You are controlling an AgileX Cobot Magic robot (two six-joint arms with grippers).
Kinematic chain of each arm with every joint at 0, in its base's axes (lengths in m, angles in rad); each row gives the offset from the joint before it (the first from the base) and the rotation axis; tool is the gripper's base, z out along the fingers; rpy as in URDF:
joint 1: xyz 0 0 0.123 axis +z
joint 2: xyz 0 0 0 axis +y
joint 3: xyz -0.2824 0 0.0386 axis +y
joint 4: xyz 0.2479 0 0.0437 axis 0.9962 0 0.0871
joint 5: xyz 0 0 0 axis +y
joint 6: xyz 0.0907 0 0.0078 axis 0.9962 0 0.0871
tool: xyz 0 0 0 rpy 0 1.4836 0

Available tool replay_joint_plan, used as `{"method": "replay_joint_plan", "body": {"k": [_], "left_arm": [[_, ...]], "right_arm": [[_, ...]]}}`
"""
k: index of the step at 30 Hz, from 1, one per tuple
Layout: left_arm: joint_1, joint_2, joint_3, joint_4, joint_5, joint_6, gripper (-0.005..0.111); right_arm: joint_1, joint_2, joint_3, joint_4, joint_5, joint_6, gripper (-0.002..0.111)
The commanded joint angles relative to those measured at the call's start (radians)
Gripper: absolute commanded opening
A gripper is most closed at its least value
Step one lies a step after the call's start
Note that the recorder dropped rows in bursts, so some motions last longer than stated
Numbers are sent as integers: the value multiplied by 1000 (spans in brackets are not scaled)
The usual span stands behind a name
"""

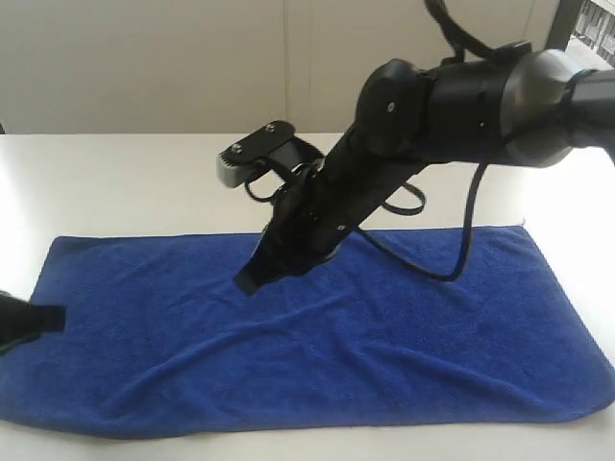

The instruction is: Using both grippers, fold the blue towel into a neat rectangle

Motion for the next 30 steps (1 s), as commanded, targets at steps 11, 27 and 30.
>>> {"method": "replay_joint_plan", "body": {"k": [11,27,30], "left_arm": [[-23,-184,-11,-96,-101,42,0],[-207,-170,-190,-822,559,1194,0],[-110,-148,-188,-849,632,1186,0]], "right_arm": [[122,2,4,3,-126,-41,0],[122,2,4,-36,-107,-41,0],[122,2,4,-38,-97,-41,0]]}}
